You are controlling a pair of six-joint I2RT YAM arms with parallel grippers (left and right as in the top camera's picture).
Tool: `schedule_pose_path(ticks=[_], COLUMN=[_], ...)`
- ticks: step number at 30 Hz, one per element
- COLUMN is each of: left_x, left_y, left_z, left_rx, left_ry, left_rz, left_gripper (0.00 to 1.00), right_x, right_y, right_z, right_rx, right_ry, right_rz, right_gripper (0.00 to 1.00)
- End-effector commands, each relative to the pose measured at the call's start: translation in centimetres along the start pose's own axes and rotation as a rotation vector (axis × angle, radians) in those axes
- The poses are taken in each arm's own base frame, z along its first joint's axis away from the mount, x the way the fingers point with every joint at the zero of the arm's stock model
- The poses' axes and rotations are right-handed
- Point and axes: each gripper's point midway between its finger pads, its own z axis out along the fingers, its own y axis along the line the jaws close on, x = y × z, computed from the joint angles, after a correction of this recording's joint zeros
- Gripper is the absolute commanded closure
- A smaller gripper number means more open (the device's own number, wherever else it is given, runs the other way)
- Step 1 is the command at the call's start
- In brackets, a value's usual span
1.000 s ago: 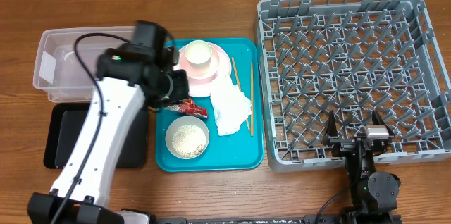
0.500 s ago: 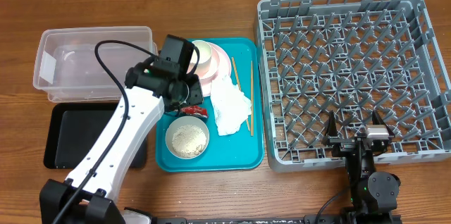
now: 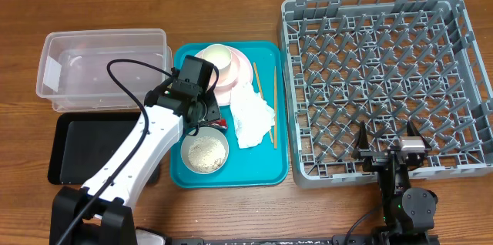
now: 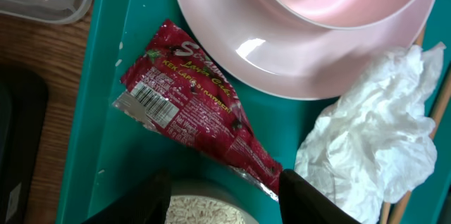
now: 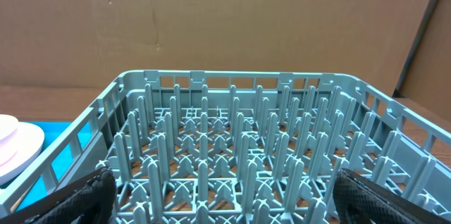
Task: Sort waste into correct bins and load items into the dishwasher
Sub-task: 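Reach the left gripper to the red wrapper and grasp it, then carry the red wrapper left and drop it into the clear bin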
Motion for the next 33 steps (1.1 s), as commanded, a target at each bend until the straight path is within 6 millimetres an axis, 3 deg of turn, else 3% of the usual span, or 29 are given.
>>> schedule_pose_path(ticks=[1, 9, 17, 21, 24, 27, 33], left_x=[0.4, 1.2, 1.9, 1.9, 1.6, 0.1, -6.9], left_y=[0.8, 1.0, 1.3, 1.3, 1.1, 0.4, -1.3], left_z=[1.6, 5.8, 8.6, 8.7, 8.6, 7.5, 1.1], left_rx=[-0.056, -0.102, -0.129, -0.13, -0.124, -0.11, -0.11], left_ry=[0.003, 0.064, 0.1, 0.101, 0.095, 0.066, -0.116], left_rz=[-0.035, -0.026, -0.022, -0.022, -0.023, -0.027, -0.003], left_gripper=[0.48, 0.47, 0.48, 0.82, 0.94, 0.96, 0.96], right_x=[0.3, 0.3, 0.3, 0.3, 0.3, 0.3, 0.3], right_y=[0.0, 0.0, 0.0, 0.0, 0.0, 0.0, 0.0], right_z=[0.0, 0.0, 0.0, 0.0, 0.0, 0.0, 0.0], right_rx=[0.001, 0.001, 0.001, 0.001, 0.001, 0.001, 0.001], right_ry=[0.002, 0.002, 0.002, 0.002, 0.002, 0.002, 0.002], right_rz=[-0.001, -0.001, 0.0, 0.0, 0.0, 0.0, -0.001], right_gripper=[0.0, 0.0, 0.0, 0.0, 0.0, 0.0, 0.0])
